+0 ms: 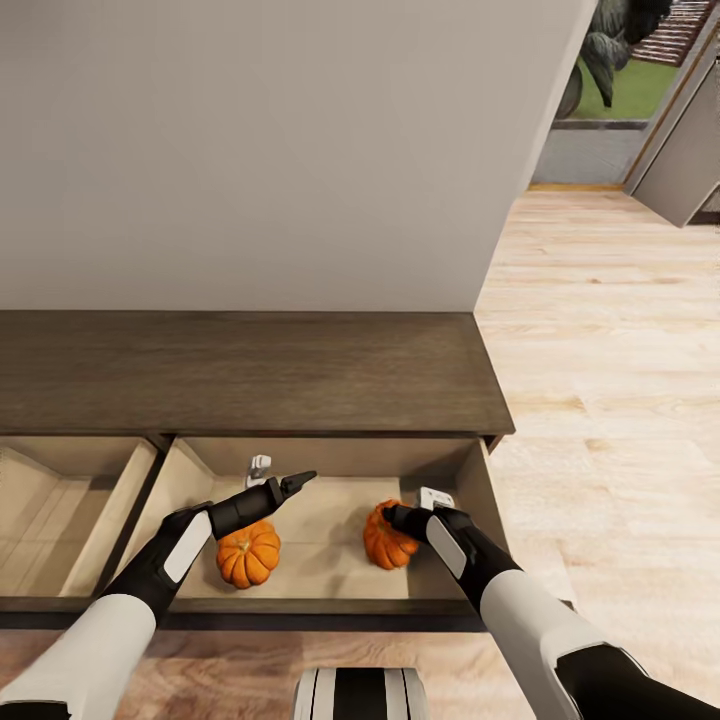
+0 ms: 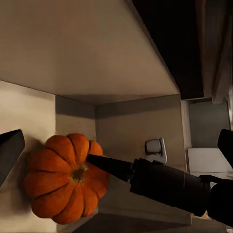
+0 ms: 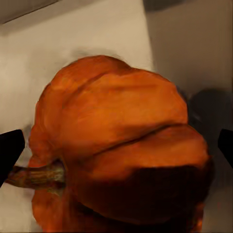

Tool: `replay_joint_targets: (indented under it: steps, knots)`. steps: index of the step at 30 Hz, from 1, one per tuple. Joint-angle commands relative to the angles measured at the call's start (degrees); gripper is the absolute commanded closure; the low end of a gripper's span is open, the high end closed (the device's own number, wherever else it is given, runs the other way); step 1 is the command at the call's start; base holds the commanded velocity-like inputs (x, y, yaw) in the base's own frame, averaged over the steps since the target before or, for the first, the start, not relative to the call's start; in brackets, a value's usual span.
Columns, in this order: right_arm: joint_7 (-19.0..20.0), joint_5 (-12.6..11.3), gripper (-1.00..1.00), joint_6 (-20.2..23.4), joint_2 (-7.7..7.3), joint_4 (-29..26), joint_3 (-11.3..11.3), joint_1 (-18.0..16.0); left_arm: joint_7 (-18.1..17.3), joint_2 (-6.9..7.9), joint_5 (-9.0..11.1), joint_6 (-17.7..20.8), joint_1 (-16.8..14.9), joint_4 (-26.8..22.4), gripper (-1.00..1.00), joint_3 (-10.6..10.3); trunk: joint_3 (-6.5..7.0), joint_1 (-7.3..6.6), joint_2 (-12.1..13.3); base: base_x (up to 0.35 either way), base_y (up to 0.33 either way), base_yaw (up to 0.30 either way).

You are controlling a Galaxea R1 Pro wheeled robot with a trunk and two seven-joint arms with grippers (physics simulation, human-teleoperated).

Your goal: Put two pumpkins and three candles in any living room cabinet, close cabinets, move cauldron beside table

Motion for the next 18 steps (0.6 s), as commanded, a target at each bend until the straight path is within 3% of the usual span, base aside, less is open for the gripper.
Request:
replay_joint_targets:
  steps: [1,6,13,18]
  knots:
    - [-0.5,-0.6,-1.0,0.2,-0.05,-0.1,0.4,0.0,0.1,0.07,0.6,0.4,0.0,0.0,-1.0,-0.2,0.19,-0.03,0.0,0.0,0.0,0.0]
    - [-0.6,-0.6,-1.0,0.2,-0.13,-0.1,0.4,0.0,0.1,0.1,0.6,0.3,0.0,0.0,-1.0,-0.2,0.19,-0.03,0.0,0.0,0.0,0.0]
    - [-4.0,-0.6,-1.0,0.2,-0.05,-0.2,0.3,0.0,0.1,0.08,0.6,0.3,0.0,0.0,-1.0,-0.2,0.19,-0.03,0.0,0.0,0.0,0.0]
    - [-5.2,-0.3,-1.0,-0.8,0.1,1.5,0.3,-0.3,1.7,-0.52,0.1,-1.3,1.6,0.5,-1.0,1.4,0.41,-0.06,0.0,0.0,0.0,0.0]
